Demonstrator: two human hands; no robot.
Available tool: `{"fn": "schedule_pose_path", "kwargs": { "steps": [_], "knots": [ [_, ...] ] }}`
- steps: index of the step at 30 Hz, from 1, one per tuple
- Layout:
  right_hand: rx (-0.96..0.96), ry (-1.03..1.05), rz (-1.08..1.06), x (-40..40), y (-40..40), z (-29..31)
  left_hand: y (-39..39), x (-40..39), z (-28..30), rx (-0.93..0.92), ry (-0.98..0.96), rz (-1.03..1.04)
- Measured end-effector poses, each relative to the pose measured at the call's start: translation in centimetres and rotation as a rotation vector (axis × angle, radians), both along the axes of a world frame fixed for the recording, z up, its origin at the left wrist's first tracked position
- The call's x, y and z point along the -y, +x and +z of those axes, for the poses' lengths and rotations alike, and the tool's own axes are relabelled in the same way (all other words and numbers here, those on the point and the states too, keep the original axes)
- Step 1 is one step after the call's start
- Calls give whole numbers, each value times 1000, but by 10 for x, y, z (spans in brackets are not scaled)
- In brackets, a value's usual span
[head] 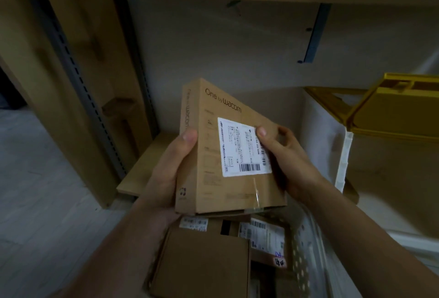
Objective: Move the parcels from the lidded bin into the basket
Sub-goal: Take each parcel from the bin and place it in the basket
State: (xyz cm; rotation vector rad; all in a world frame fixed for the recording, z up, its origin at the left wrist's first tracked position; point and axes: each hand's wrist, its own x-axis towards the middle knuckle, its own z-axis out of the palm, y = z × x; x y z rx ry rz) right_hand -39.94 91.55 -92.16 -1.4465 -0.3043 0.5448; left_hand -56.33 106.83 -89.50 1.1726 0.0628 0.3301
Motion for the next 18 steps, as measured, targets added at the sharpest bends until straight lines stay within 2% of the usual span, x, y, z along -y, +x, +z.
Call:
{"fn": "schedule_pose_path", "kwargs": {
  "steps": [2, 7, 18],
  "knots": [
    [29, 23, -90, 5, 3, 5, 2, -4, 2, -19, 28, 9],
    [169, 30, -226, 15, 6, 12, 8, -15, -2, -95, 229, 260],
    [185, 74, -214, 23, 4, 16, 14, -15, -8, -103, 233, 360]
  ]
}}
